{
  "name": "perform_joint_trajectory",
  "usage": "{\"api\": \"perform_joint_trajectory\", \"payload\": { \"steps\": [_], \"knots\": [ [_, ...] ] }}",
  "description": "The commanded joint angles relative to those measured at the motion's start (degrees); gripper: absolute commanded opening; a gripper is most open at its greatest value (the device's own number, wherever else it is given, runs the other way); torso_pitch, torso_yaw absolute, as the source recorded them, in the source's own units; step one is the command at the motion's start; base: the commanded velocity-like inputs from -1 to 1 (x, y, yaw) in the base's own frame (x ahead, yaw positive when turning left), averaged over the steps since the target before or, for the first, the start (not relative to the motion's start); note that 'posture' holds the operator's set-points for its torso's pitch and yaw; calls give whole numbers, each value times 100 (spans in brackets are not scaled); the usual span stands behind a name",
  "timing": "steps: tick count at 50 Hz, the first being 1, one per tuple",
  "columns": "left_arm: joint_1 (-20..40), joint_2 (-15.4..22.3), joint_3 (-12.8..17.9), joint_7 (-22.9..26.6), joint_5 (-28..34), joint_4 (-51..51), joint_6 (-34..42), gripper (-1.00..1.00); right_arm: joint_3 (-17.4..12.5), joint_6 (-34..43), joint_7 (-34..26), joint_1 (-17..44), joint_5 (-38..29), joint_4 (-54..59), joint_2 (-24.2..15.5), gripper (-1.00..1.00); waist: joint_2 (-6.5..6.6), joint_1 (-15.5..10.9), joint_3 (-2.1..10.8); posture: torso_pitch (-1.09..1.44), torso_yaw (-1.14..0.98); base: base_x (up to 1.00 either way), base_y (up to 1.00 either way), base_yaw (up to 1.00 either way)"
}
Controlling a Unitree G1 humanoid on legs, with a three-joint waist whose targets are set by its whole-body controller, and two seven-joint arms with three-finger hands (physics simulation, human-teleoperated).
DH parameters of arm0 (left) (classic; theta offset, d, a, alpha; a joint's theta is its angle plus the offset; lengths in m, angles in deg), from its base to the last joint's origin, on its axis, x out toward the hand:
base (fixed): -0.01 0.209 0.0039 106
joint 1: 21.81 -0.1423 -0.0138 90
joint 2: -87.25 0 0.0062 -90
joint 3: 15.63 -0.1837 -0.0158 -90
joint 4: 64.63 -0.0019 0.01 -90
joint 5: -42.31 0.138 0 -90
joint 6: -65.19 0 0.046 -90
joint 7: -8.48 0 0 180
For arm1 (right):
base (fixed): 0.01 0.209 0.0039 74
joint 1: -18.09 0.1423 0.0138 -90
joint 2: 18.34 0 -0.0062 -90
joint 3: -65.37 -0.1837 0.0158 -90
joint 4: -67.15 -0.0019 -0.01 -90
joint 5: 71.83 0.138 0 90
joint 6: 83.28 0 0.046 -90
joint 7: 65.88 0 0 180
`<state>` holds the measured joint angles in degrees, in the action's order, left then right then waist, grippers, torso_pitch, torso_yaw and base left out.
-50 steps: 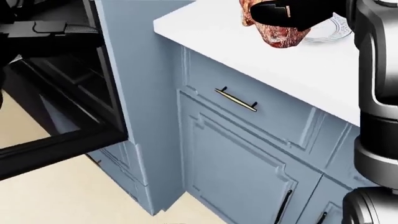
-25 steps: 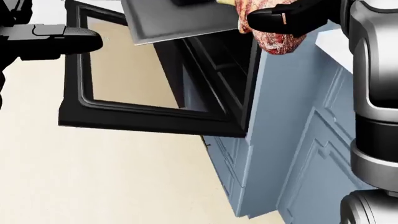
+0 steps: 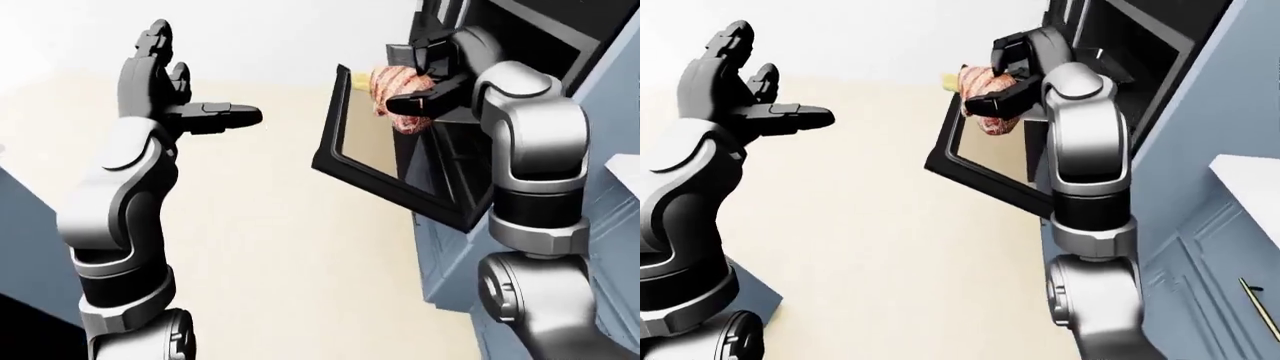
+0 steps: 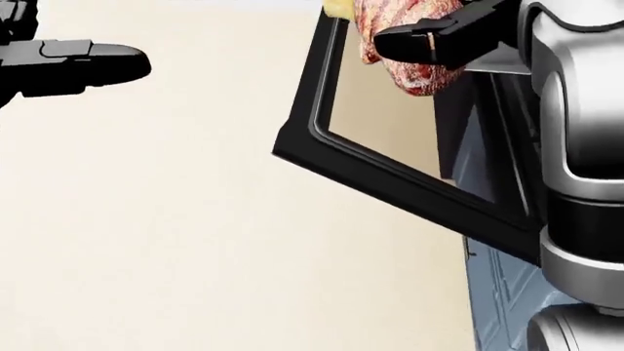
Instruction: Place the steak on the top rack of the oven.
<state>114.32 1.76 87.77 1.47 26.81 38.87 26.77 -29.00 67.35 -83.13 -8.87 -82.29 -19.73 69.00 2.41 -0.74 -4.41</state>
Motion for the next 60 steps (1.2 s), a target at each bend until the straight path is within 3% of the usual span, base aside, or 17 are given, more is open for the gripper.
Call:
{"api": "perform_joint_trajectory", "payload": {
  "steps": [1,6,9,10,15,18,21,24,25,27,34,39,45,48,54,58,60],
  "knots": [
    [241,16,-102,73,-90,209,-142,100,-252,-215,174,257,-154,-188,-189,-100,38,107,169,0,0,0,0,0],
    [237,11,-118,89,-66,152,-200,100,-252,-190,202,318,-130,-169,-209,-100,-421,2,192,0,0,0,0,0],
    [244,17,-129,103,-40,105,-232,100,-252,-175,203,353,-115,-155,-226,-100,-306,-26,228,0,0,0,0,0],
    [250,21,-139,113,-27,88,-241,100,-252,-175,205,364,-107,-150,-222,-100,-281,-11,400,0,0,0,-7,0],
    [430,74,-208,199,131,-287,-382,100,-316,-391,350,345,-13,25,-190,-100,44,58,301,0,0,18,-28,0],
    [644,105,-272,266,309,-725,-560,100,-344,-456,428,344,59,60,-183,-100,26,31,385,0,0,27,-34,0],
    [932,120,-332,328,466,-1082,-631,100,-354,-495,505,360,136,95,-189,-100,-166,-45,346,0,0,28,-34,0],
    [1235,131,-376,395,619,-1473,-733,100,-350,-534,570,382,201,149,-199,-100,-695,-81,371,0,0,32,-33,0],
    [1291,119,-371,406,639,-1560,-761,100,-339,-516,579,386,211,142,-204,-100,-498,-46,333,0,0,32,-34,0],
    [1359,100,-395,429,708,-1707,-824,100,-324,-527,591,389,236,157,-209,-100,-547,-41,299,0,0,31,-34,0],
    [1286,42,-359,478,750,-1635,-806,100,-278,-614,668,412,275,292,-155,-100,-146,40,282,0,0,32,-28,0],
    [1155,0,-345,484,764,-1610,-885,100,-268,-584,703,443,286,298,-142,-100,-274,30,359,0,0,32,0,0],
    [1131,-46,-363,473,767,-1601,-897,100,-264,-529,684,401,287,219,-156,-100,-72,62,413,0,0,32,2,0],
    [1099,-65,-363,469,767,-1575,-897,100,-269,-567,673,405,290,262,-166,-100,117,68,263,0,0,32,2,0],
    [1079,-98,-374,470,767,-1599,-931,100,-257,-520,647,436,265,253,-188,-100,-113,-24,297,0,0,32,5,0],
    [1091,-119,-385,460,765,-1584,-910,100,-258,-500,624,473,253,260,-199,-100,-532,-60,389,0,0,32,3,0],
    [1096,-122,-392,460,766,-1566,-888,100,-262,-501,623,454,250,247,-193,-100,-482,-17,377,0,0,32,0,0]
  ]
}}
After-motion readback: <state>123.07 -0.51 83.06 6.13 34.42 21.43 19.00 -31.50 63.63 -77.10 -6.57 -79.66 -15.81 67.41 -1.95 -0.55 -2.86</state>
